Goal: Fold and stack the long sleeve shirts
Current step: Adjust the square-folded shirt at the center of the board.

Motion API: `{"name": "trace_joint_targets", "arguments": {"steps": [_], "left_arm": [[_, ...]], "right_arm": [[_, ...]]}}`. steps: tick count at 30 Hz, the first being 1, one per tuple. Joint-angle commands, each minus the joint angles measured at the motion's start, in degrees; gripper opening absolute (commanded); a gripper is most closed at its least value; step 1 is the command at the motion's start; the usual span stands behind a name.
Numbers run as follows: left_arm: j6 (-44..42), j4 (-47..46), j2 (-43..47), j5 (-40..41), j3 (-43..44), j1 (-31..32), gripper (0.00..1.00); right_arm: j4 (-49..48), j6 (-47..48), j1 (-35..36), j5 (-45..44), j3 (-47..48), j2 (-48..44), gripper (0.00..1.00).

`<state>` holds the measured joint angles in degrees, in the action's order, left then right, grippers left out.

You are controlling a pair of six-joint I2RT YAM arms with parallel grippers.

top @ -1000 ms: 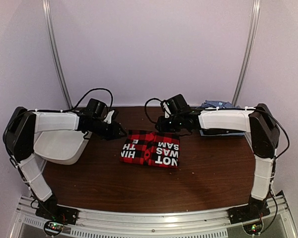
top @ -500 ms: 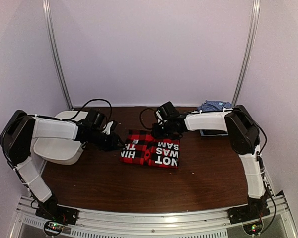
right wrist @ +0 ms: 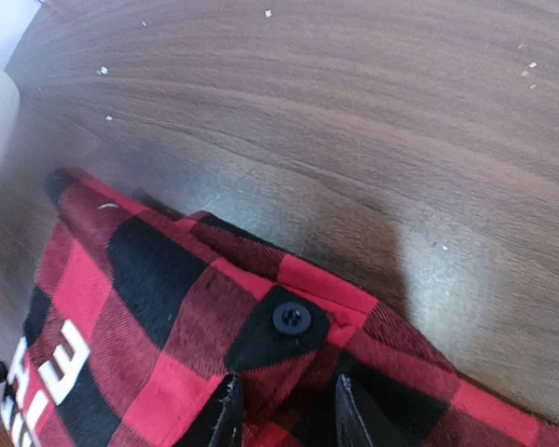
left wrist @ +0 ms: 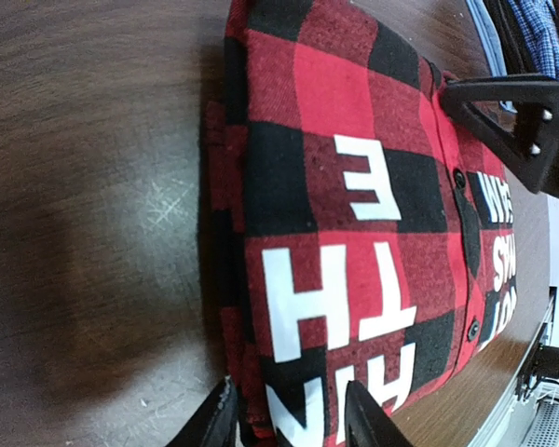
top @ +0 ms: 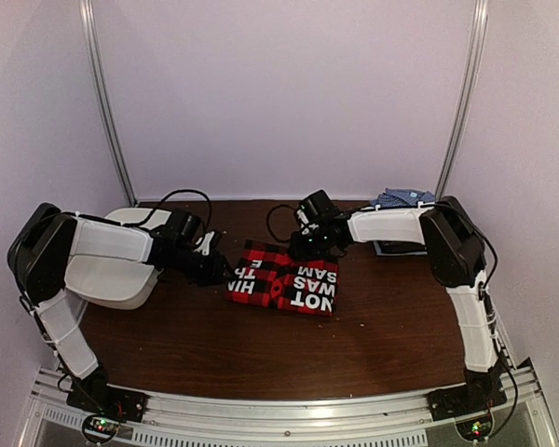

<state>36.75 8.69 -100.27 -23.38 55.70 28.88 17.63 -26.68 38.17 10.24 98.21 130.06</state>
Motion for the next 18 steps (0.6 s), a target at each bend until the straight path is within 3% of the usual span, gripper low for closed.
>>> {"name": "trace_joint_targets", "arguments": {"steps": [1, 12, 18], "left_arm": [[-0.97, -1.7, -2.33, -0.52, 3.95, -0.42, 0.41], [-4.82, 2.32, -7.76, -2.16, 11.07, -1.28, 0.41], [-5.98, 3.91, -8.89, -0.89, 12.49, -1.79, 0.41]], "right_arm": [[1.52, 0.54, -0.17, -1.29, -4.33, -9.97, 0.35], [-4.07, -5.08, 4.7, -1.11, -30.56, -28.83, 0.34], [-5.92, -7.04, 8.23, 1.56, -39.82, -33.08, 0.33]]}}
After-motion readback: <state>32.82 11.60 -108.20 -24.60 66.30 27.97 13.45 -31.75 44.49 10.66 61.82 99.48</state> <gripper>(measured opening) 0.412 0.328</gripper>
